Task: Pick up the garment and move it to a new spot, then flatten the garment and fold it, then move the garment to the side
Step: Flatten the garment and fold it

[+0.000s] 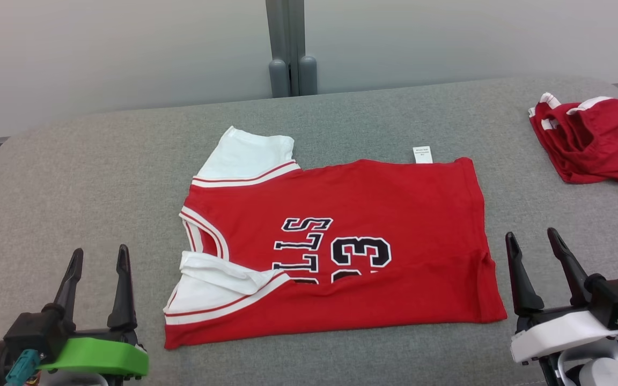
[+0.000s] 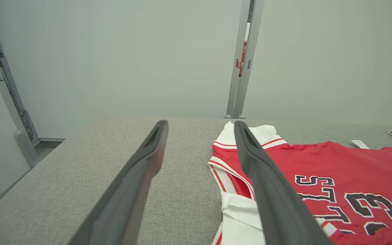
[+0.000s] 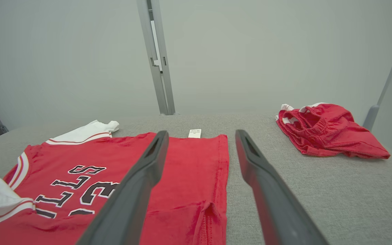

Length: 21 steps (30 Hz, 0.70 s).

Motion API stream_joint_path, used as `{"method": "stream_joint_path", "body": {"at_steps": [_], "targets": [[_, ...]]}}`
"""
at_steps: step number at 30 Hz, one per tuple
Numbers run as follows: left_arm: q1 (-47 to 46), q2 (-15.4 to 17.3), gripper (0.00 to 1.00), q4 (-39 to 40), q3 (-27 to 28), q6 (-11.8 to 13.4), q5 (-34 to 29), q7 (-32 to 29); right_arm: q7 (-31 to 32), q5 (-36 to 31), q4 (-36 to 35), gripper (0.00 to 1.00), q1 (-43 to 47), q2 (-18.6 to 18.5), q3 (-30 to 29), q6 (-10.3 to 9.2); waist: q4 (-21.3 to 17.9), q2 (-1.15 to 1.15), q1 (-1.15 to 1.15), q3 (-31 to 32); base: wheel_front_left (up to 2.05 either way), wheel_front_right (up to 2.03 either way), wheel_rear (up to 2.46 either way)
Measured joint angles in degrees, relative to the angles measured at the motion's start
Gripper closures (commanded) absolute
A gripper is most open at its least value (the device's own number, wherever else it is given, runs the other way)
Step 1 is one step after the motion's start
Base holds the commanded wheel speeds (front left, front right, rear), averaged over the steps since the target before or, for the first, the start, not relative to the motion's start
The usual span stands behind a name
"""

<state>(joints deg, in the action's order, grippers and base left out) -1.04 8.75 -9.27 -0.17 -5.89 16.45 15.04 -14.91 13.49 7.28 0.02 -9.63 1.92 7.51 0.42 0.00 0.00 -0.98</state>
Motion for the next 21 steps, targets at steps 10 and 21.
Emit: {"method": "stream_joint_path", "body": {"at_steps": [10,21], "targets": [[2.02,-0.59,0.0,0.59,2.41,-0.83,-0.73,0.0,-0.07,-0.9,-2.12,0.0,3.34,1.35,-1.69,0.0,0.14,0.0,0.0,0.4,0.0,0.0,0.0],[2.24,-1.18,0.0,-0.21,3.04,-1.19,-1.9,0.0,-0.07,-1.46,-1.66,0.0,3.41,1.54,-1.4,0.0,0.14,0.0,0.0,0.55,0.0,0.0,0.0]]}}
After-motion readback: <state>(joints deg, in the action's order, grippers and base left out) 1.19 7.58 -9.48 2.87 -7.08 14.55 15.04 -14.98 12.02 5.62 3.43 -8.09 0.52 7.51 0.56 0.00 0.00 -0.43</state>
